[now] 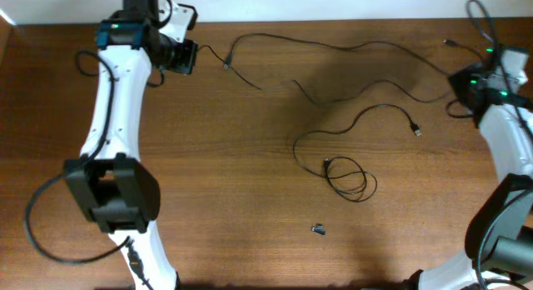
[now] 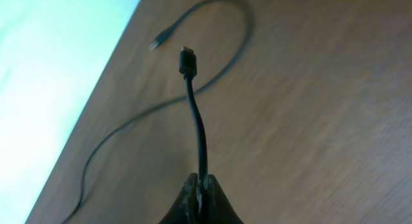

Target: Untangle cables

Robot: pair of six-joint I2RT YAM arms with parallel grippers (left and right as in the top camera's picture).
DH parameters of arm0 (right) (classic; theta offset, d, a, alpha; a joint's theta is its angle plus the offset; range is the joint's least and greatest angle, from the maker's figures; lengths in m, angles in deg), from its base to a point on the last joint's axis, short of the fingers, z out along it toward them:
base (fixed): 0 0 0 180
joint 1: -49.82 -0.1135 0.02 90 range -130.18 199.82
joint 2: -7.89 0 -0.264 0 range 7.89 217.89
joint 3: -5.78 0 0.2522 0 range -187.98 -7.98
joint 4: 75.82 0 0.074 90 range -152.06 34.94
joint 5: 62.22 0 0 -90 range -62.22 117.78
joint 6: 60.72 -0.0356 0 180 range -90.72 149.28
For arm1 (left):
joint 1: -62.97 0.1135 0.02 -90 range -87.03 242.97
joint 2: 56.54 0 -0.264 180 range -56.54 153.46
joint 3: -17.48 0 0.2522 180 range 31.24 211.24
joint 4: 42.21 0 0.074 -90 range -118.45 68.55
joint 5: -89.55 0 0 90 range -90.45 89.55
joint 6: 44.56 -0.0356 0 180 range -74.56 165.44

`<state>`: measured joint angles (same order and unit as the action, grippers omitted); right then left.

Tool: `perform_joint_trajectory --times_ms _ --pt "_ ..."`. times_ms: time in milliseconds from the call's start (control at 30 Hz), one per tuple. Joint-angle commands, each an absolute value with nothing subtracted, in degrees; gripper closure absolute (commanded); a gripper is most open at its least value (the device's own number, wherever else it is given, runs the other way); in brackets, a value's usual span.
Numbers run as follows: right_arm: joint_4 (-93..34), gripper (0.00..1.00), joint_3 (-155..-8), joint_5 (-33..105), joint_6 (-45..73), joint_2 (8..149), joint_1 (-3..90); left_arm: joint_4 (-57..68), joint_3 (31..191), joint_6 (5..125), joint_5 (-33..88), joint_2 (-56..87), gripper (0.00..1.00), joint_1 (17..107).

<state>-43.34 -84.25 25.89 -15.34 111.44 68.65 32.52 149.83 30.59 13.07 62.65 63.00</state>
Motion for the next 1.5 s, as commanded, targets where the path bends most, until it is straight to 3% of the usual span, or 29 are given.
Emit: perform_joint_trajectory --times_ms 0,333,533,1133,1467 --pt "-43.4 0.96 -84.2 26.1 -11.4 109.3 74.9 33.0 149.4 28.2 13.8 69.0 1.0 60.7" --pt "-43.5 0.96 -84.2 28.7 -4.5 109.5 86.6 24.0 149.4 21.3 13.5 82.5 1.0 53.7" --pt "-46.5 0.96 -84.2 28.6 -2.6 111.1 86.6 11.1 149.4 21.3 8.2 83.7 1.0 53.6" --pt "-67.8 0.96 -84.2 28.7 -6.6 131.6 86.5 -3.2 149.4 13.6 4.2 86.4 1.0 54.5" --pt "-76.6 0.96 -84.2 28.6 -7.2 133.7 86.5 0.1 149.4 13.6 4.0 86.7 1.0 55.5"
